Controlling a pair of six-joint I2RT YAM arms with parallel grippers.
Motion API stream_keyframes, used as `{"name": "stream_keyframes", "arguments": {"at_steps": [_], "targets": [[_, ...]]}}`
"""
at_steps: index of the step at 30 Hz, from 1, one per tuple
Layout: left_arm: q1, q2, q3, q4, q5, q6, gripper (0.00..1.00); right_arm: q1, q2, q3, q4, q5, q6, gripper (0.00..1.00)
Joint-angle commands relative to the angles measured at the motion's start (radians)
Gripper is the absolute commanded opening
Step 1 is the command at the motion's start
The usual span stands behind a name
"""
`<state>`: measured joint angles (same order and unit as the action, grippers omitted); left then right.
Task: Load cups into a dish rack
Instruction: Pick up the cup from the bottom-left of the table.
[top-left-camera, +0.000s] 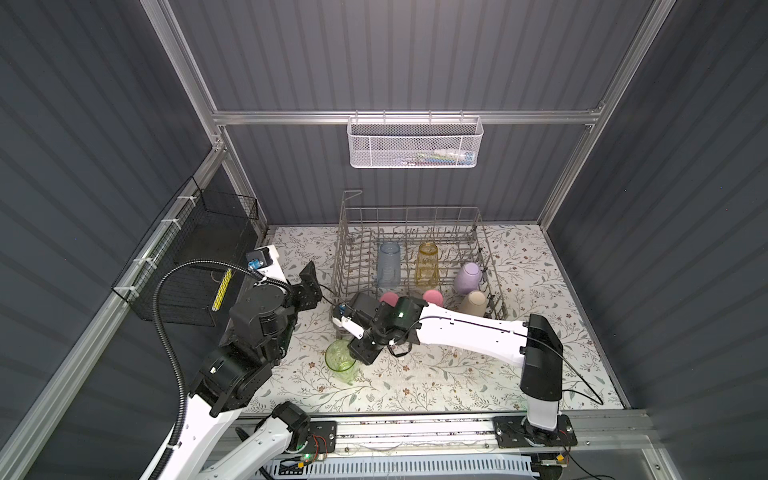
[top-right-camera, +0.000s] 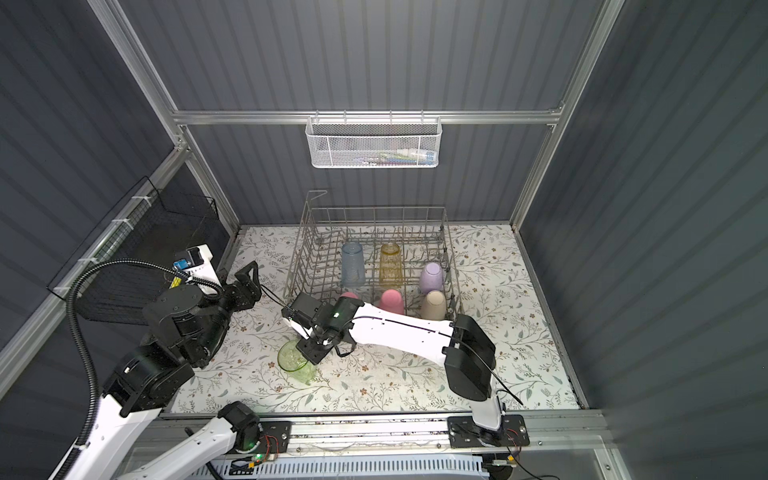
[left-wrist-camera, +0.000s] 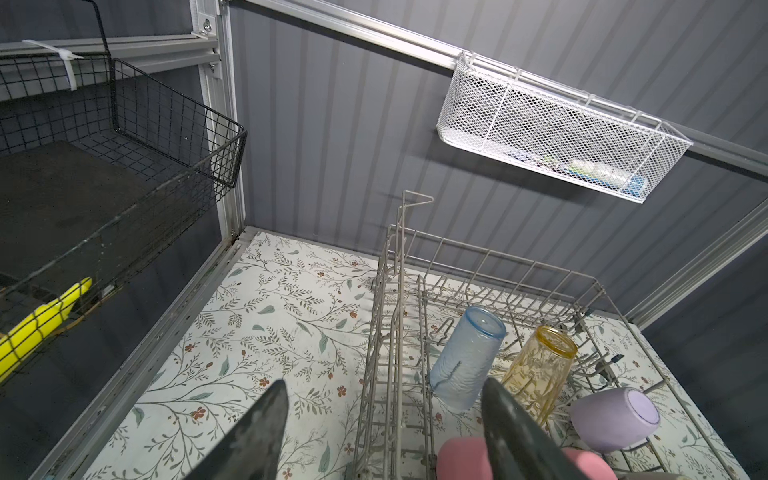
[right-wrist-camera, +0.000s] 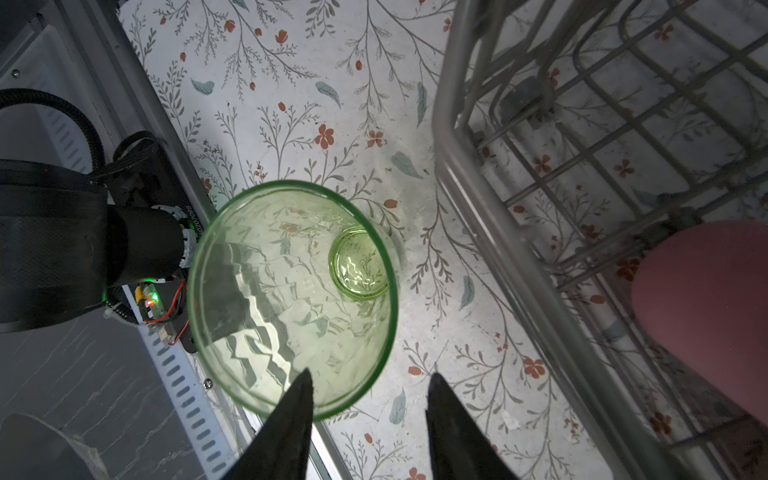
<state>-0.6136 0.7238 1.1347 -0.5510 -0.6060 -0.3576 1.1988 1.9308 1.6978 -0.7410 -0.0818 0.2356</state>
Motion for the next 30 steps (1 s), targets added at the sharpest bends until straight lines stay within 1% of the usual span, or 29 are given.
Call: {"name": "stream_keyframes", "arguments": {"at_steps": [1, 10, 23, 28, 30], "targets": [[0.005, -0.009, -0.012, 0.019, 0.008, 0.019, 0.73, 0.006, 0.026, 0.029, -0.015, 0.042, 0.02, 0.45], [0.005, -0.011, -0.012, 0.018, 0.008, 0.024, 0.73, 0.009, 0.052, 0.045, -0.028, 0.064, 0.033, 0.39], [0.005, -0.013, -0.015, 0.018, 0.005, 0.023, 0.72, 0.01, 0.036, 0.029, -0.029, 0.093, 0.036, 0.17], [0.005, -0.013, -0.012, 0.016, 0.004, 0.023, 0.72, 0.01, -0.013, 0.001, -0.028, 0.129, 0.038, 0.07], [0.005, -0.011, -0.01, 0.016, 0.005, 0.023, 0.72, 0.01, -0.056, -0.027, -0.016, 0.156, 0.034, 0.05]]}}
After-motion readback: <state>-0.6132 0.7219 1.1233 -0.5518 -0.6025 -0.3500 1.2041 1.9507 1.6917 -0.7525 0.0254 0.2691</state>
